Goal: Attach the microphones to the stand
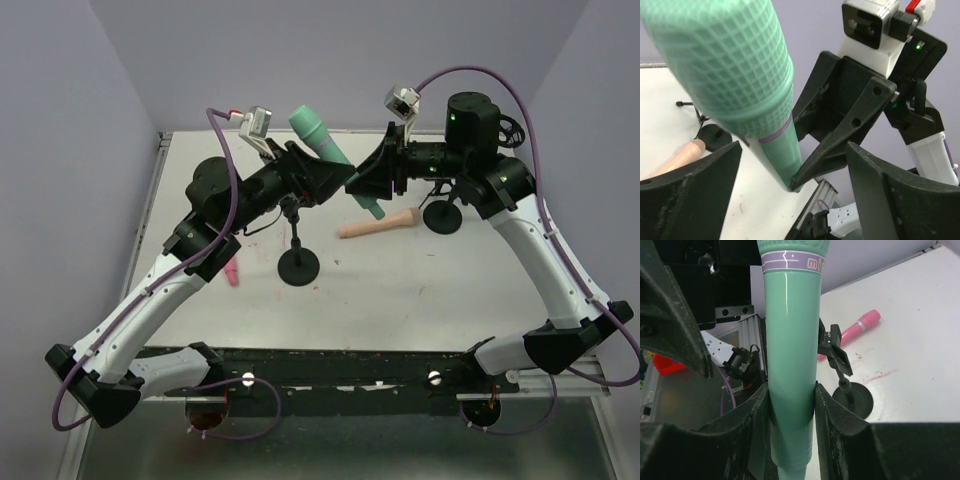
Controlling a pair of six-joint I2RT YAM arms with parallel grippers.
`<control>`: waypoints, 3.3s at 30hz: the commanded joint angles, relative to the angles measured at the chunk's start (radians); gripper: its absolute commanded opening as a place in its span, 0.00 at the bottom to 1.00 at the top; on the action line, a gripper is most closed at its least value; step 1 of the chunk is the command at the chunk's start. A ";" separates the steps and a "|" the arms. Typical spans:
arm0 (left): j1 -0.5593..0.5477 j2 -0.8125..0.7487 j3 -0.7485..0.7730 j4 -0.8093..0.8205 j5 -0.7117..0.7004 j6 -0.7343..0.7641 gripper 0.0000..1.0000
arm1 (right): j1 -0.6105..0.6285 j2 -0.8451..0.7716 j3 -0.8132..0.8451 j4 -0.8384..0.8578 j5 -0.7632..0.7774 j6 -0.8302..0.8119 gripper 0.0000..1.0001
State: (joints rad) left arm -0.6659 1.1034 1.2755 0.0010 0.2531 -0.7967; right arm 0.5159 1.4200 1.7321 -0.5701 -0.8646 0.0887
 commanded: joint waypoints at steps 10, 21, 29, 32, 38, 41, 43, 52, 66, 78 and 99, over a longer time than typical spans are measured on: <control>-0.060 0.012 -0.056 0.229 -0.207 0.025 0.64 | -0.024 -0.009 -0.066 0.096 -0.136 0.128 0.25; -0.074 -0.007 -0.054 0.235 -0.209 0.120 0.11 | -0.040 -0.026 -0.129 0.118 -0.168 0.105 0.50; -0.074 0.003 -0.022 0.281 -0.091 0.185 0.07 | -0.043 -0.024 -0.197 0.119 -0.287 -0.001 0.99; -0.074 0.015 0.007 0.255 -0.055 0.208 0.06 | -0.045 -0.024 -0.191 0.108 -0.326 -0.033 0.99; -0.074 0.035 0.025 0.229 -0.015 0.221 0.06 | -0.045 -0.007 -0.157 0.093 -0.347 -0.050 0.94; -0.075 0.047 0.031 0.235 0.000 0.218 0.06 | -0.045 0.002 -0.158 0.108 -0.356 -0.027 0.85; -0.077 0.053 0.036 0.237 0.011 0.215 0.06 | -0.045 0.008 -0.149 0.111 -0.359 -0.024 0.81; -0.080 0.061 0.039 0.237 0.014 0.240 0.06 | -0.047 0.010 -0.161 0.131 -0.384 -0.004 0.33; -0.015 -0.144 -0.093 0.119 0.121 0.413 0.98 | -0.057 -0.009 -0.135 -0.039 -0.315 -0.252 0.16; 0.293 -0.405 -0.293 -0.306 0.417 0.956 0.98 | -0.057 0.048 -0.154 -0.289 -0.353 -0.805 0.15; 0.503 -0.125 -0.311 -0.046 0.856 1.134 0.98 | -0.057 0.217 -0.126 -0.278 -0.375 -0.946 0.15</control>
State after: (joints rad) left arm -0.1764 0.9287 0.9276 -0.0853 0.9859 0.3111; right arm 0.4599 1.5997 1.5692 -0.8543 -1.1900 -0.8204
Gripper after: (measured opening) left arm 0.985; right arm 0.449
